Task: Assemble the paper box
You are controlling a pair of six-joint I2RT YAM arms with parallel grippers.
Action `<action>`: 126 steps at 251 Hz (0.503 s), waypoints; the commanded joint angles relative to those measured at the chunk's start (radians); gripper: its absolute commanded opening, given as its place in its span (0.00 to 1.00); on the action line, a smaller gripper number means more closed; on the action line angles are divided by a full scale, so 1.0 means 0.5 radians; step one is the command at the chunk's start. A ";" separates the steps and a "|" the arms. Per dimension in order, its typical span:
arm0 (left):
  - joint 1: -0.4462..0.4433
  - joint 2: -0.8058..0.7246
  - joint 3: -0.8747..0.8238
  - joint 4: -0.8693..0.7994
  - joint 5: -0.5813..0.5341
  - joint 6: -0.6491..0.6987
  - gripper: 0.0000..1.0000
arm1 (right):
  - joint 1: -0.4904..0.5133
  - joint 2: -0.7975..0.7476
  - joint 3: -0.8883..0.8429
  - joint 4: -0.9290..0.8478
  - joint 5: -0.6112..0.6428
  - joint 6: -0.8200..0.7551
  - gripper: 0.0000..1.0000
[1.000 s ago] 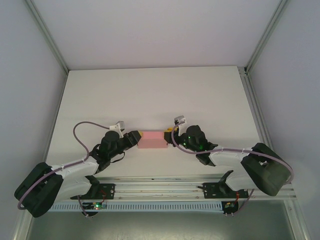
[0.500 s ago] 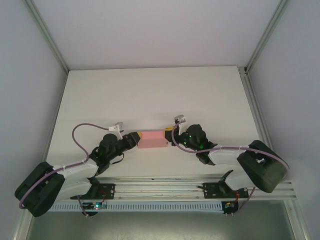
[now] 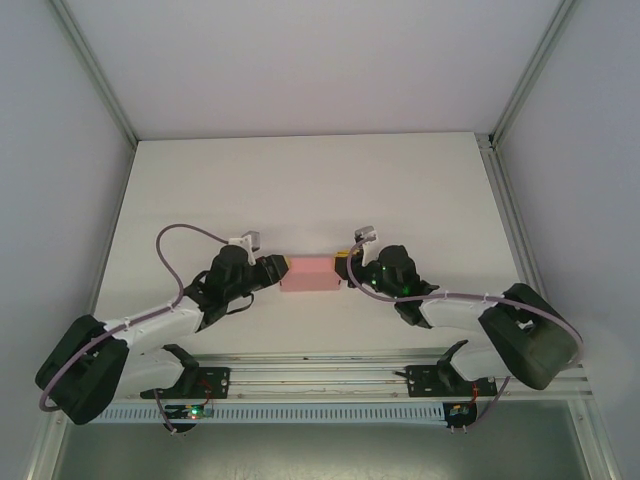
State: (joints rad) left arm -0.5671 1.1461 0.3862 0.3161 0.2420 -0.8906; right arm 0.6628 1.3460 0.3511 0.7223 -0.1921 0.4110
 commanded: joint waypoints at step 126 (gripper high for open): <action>-0.007 -0.269 0.906 -1.753 -1.049 0.361 1.00 | 0.027 -0.295 0.751 -1.461 -0.743 -1.428 0.98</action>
State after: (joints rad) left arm -0.5766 0.9657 0.7132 -0.2459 0.0353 -0.7139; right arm 0.6647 1.1957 0.6151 0.2268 -0.2665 0.1020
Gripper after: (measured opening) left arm 0.998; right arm 0.980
